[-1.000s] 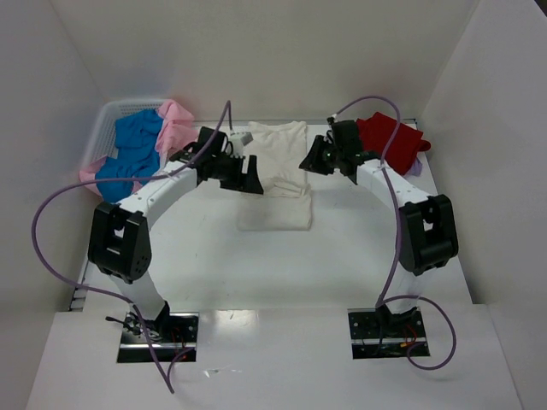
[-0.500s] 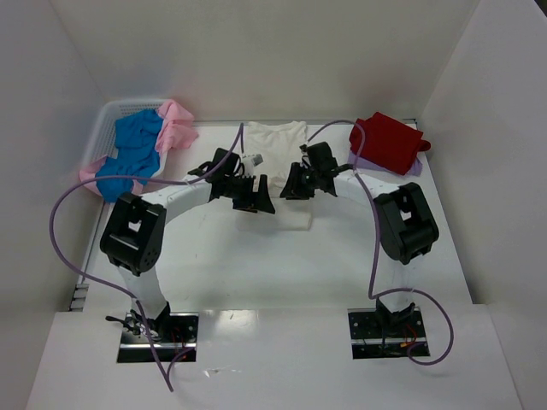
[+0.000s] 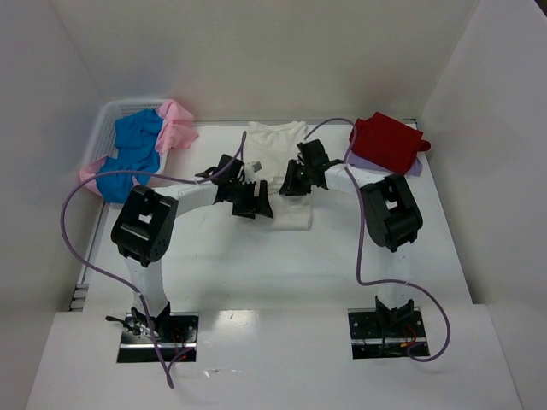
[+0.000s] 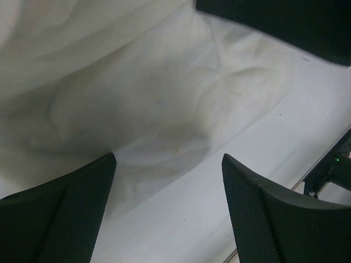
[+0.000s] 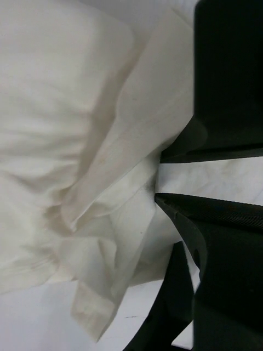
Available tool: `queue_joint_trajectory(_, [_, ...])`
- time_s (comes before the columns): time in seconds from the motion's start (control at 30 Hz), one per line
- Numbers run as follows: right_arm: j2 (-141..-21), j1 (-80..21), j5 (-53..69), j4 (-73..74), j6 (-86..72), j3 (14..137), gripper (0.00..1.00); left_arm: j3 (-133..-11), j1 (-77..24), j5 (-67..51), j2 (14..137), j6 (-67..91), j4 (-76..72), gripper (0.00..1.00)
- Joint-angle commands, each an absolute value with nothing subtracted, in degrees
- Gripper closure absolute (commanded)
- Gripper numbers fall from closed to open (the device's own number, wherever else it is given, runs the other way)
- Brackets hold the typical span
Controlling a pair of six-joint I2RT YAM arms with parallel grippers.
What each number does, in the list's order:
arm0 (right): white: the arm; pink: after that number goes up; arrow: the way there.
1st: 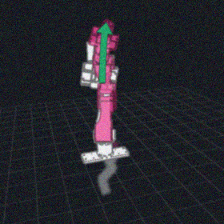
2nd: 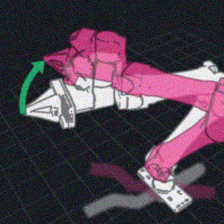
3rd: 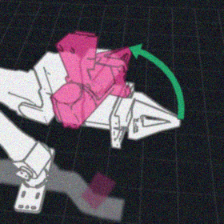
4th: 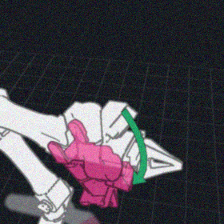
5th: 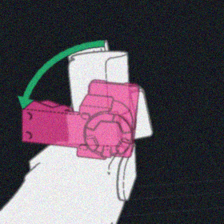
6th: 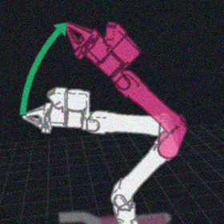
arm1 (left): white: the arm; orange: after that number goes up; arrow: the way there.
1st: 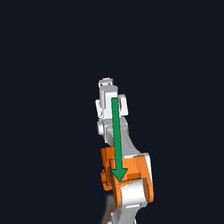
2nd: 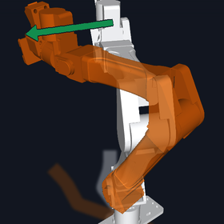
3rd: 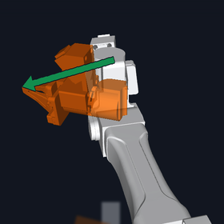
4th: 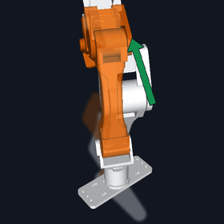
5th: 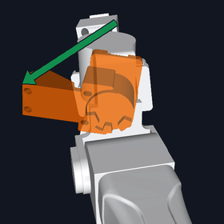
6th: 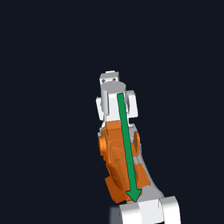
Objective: Fold and stack the t-shirts
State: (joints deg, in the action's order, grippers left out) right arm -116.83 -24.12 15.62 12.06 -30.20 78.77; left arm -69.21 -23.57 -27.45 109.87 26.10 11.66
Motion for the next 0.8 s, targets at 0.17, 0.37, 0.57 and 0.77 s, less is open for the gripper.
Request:
queue_joint_trajectory(0.17, [-124.39,-24.43,8.77,13.61,-27.0,92.47,0.63,-68.82,-23.82,-25.14,112.15,26.1,11.78,0.14])
queue_joint_trajectory(0.37, [-129.2,-21.66,5.51,17.14,-25.33,102.87,0.63,-69.24,-23.82,-24.61,112.15,25.68,12.72,0.14])
queue_joint_trajectory(0.57, [-128.69,-16.74,5.69,18.98,-25.22,111.29,0.63,-72.1,-23.82,-24.08,112.15,24.72,14.3,0.14])
queue_joint_trajectory(0.77, [-120.65,-14.94,8.95,19.51,-24.24,111.35,0.59,-78.59,-22.14,-21.62,111.1,22.31,17.14,0.14])
